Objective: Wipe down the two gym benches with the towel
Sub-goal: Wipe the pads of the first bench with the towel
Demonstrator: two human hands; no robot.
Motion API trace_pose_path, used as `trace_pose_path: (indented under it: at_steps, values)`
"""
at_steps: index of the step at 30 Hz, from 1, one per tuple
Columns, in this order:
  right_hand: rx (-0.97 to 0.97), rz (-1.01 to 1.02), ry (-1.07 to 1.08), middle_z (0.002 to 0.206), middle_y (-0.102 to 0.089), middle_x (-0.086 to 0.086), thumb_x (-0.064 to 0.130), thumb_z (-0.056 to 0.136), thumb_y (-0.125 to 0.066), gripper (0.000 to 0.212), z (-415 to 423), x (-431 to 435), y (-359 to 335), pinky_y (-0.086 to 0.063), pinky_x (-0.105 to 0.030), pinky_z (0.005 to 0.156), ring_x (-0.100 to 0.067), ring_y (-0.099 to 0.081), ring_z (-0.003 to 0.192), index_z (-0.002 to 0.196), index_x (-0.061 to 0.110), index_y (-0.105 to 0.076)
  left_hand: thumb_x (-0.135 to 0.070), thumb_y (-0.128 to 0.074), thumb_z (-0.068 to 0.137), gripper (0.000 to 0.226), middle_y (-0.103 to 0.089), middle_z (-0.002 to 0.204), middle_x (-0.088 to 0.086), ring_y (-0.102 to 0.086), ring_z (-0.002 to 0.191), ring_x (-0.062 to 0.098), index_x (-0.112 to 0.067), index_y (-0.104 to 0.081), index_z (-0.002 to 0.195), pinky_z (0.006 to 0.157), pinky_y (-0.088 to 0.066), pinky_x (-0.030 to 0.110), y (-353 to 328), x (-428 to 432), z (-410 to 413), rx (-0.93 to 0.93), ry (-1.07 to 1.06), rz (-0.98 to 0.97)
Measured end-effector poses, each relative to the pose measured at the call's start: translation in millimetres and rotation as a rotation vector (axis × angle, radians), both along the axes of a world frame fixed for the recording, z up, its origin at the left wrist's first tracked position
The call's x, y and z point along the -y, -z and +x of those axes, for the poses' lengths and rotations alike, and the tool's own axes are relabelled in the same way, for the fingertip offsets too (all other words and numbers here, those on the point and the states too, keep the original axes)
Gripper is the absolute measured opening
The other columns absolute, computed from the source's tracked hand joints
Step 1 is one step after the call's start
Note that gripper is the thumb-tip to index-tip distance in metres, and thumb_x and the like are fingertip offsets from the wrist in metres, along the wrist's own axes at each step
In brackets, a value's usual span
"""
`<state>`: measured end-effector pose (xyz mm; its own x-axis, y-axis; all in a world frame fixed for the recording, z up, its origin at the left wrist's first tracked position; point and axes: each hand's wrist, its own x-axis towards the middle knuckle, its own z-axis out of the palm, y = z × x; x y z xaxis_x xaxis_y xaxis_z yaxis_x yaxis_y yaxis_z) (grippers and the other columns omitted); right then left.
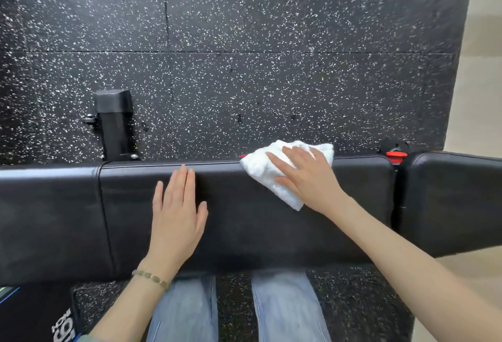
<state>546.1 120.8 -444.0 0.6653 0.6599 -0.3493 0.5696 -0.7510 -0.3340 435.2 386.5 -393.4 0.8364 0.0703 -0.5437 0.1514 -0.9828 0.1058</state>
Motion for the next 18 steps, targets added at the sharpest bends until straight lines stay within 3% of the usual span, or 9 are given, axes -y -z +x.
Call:
trace_pose_path:
  at_steps: [9, 12, 14, 18]
  values:
    - [0.161, 0.003, 0.082, 0.118, -0.062, -0.01, 0.04, 0.093, -0.04, 0.043, 8.2, 102.1, 2.4, -0.043, -0.05, 0.089, -0.032, -0.06, 0.102, 0.133, 0.026, -0.041, -0.034, -0.03, 0.092, 0.061, -0.033, 0.149, 0.017, -0.03, 0.139, 0.029, 0.001, -0.035, 0.142, 0.113, -0.018, 0.049, 3.0, 77.5, 8.7, 0.039, 0.077, 0.013]
    - [0.167, -0.01, 0.12, 0.122, -0.059, -0.012, 0.042, 0.1, -0.029, 0.04, 6.4, 128.9, 5.3, -0.039, -0.052, 0.092, -0.034, -0.057, 0.107, 0.135, 0.026, -0.04, -0.034, -0.031, 0.092, 0.061, -0.034, 0.149, 0.018, -0.031, 0.138, 0.03, 0.002, -0.036, 0.141, 0.113, -0.018, 0.049, 2.0, 95.9, 13.2, 0.054, 0.103, 0.013]
    - [0.149, 0.002, 0.168, 0.126, -0.056, -0.013, 0.042, 0.101, -0.025, 0.041, 3.8, 143.7, 7.0, -0.037, -0.052, 0.092, -0.036, -0.052, 0.112, 0.136, 0.026, -0.039, -0.035, -0.031, 0.092, 0.061, -0.032, 0.15, 0.017, -0.031, 0.138, 0.029, 0.001, -0.036, 0.141, 0.114, -0.017, 0.048, 2.1, 104.5, 17.3, 0.072, 0.114, 0.02]
    - [0.149, 0.095, 0.366, 0.135, -0.047, -0.022, 0.034, 0.1, -0.035, 0.038, -13.5, 165.3, 8.6, -0.033, -0.049, 0.096, -0.04, -0.041, 0.121, 0.136, 0.023, -0.041, -0.035, -0.03, 0.092, 0.062, -0.031, 0.15, 0.017, -0.03, 0.138, 0.029, 0.001, -0.035, 0.142, 0.114, -0.016, 0.048, -0.1, 114.2, 21.5, 0.091, 0.126, 0.033]
